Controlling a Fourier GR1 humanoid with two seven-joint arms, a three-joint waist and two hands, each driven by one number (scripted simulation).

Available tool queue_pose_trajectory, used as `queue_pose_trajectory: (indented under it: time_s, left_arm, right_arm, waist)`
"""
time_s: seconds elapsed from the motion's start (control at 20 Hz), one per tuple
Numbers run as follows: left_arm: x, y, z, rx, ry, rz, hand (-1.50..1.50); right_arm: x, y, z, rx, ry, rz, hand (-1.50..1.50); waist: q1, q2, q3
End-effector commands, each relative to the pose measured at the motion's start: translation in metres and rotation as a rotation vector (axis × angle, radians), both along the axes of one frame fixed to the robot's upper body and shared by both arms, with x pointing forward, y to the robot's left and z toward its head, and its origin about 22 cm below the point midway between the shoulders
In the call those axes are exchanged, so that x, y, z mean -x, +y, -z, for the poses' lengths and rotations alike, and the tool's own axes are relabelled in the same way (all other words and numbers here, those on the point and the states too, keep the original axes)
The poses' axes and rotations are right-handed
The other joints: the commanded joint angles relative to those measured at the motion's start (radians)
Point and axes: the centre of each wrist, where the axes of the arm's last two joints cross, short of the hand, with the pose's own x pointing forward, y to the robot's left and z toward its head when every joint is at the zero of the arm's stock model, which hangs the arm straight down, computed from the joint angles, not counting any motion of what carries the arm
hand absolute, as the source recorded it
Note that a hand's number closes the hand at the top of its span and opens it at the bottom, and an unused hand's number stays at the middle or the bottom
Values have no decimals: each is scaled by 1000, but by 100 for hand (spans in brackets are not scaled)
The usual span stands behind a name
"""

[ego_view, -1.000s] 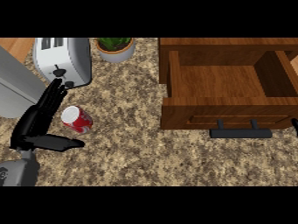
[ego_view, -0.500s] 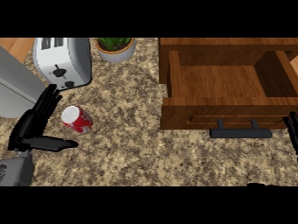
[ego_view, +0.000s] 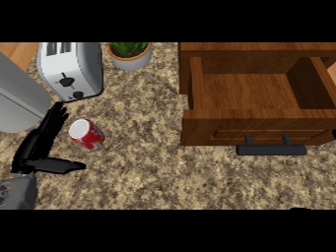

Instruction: Pick up the can, place it into the drawer and close the drawer

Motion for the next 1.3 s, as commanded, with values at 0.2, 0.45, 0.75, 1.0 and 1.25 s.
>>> queue_pose_trajectory:
  time_s: [0.2,0.45,0.75,1.0,1.25]
  left_arm:
    - [1,19,24,-1,38,-20,-150]
    - [-6,7,43,25,60,-36,-150]
    - [-2,7,50,20,36,-24,-150]
    - [-17,10,42,2,51,-31,-150]
    - [-21,-10,53,29,56,-37,-150]
  right_arm:
    - [2,-5,-10,18,7,-11,-150]
    - [16,-3,6,-13,-10,-2,-150]
    - [20,9,-16,3,-1,5,-150]
    - [11,6,-5,1,6,16,-150]
    - [9,8,-11,-3,7,-8,-150]
  waist:
    - [-3,1,0]
    - [-7,1,0]
    - [-4,0,0]
    - [-4,1,0]
    - [-5,1,0]
